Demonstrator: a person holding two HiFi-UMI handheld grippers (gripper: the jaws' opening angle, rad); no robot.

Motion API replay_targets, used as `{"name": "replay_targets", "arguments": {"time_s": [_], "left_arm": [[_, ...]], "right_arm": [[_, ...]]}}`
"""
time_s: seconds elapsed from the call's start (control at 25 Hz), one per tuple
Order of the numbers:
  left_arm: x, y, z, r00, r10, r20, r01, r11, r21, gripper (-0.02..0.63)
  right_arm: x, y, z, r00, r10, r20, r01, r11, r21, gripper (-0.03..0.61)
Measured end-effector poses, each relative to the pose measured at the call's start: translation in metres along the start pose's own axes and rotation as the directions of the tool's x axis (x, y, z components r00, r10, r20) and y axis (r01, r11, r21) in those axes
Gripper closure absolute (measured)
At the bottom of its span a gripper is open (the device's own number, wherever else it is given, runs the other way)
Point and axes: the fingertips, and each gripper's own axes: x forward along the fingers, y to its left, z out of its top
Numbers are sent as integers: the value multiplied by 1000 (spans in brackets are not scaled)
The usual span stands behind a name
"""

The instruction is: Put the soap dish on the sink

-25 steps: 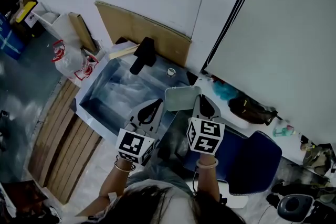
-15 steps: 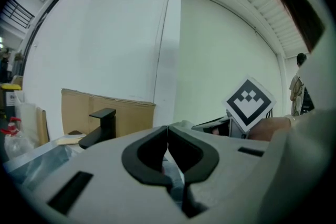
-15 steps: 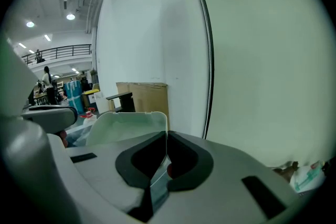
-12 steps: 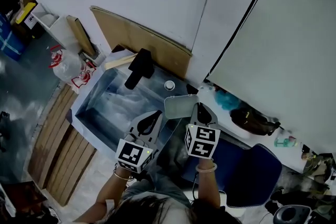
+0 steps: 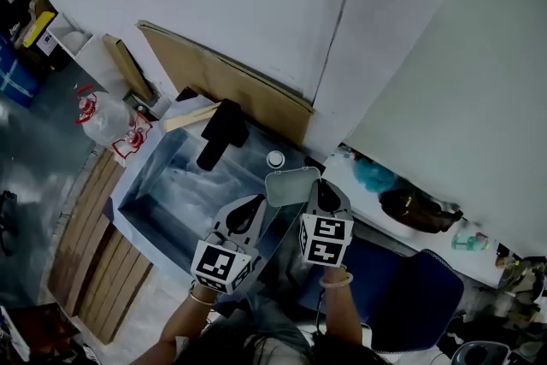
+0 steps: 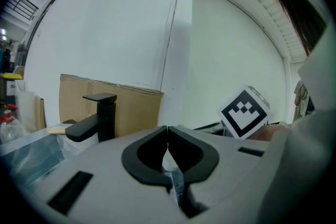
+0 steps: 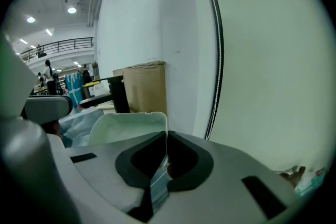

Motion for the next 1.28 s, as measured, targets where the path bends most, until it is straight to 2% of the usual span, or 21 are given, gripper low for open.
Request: {"name": "replay_targets", "arguments": {"time_s": [0.48, 1.28], "left_arm": [[22, 11, -11, 1000, 7, -8, -7, 1000, -26, 604], [25, 17, -29, 999, 10, -35, -12, 999, -46, 604]], "right_arm": [[37, -4, -27, 998, 4, -59, -7, 999, -43, 549], [59, -10, -51, 995, -8, -96, 6, 1000, -23, 548]]}}
